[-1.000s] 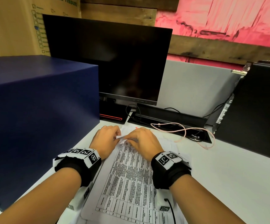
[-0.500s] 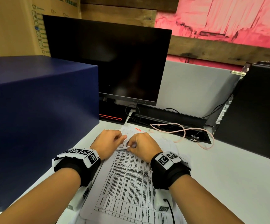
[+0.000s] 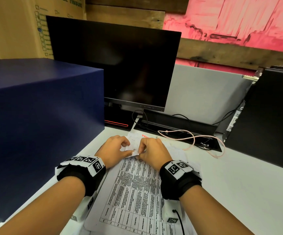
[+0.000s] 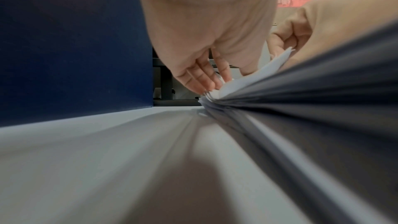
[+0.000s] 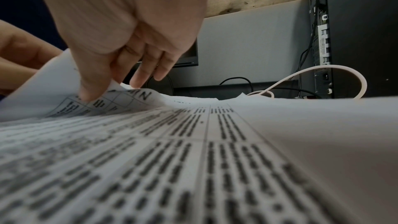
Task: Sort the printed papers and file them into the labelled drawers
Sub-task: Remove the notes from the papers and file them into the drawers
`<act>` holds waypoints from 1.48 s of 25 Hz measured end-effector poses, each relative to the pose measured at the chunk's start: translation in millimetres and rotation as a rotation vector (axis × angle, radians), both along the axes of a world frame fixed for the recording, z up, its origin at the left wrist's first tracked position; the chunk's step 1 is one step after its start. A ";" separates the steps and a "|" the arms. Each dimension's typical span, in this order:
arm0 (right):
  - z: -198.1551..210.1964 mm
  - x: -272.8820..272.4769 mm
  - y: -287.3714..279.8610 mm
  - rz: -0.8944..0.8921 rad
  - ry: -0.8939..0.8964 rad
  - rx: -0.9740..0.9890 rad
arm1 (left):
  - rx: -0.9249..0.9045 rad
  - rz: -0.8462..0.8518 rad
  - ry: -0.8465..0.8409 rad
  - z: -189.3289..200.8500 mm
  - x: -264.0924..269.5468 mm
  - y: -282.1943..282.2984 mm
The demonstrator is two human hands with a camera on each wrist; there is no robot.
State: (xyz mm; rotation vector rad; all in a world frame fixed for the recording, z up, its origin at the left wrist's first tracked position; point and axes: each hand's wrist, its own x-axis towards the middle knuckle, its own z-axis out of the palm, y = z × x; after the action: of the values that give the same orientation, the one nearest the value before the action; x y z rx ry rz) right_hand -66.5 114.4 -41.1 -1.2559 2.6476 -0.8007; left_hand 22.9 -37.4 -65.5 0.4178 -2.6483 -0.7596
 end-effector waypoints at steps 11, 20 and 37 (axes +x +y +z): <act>1.7 4.1 25.4 0.143 0.036 0.230 | -0.034 -0.024 -0.139 -2.2 -1.8 -1.4; 14.5 -1.1 67.6 0.174 -0.093 0.026 | -0.023 -0.068 -0.151 -3.8 -0.8 -1.9; 27.2 5.8 16.5 0.135 0.096 0.246 | 0.102 -0.045 0.073 7.0 2.0 5.6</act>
State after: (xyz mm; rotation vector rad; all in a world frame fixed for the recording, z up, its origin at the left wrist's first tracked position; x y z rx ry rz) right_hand -60.7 131.0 -13.9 -1.4174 2.5988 -0.3908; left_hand 24.9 -31.8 -58.5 0.3513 -2.5670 -0.9091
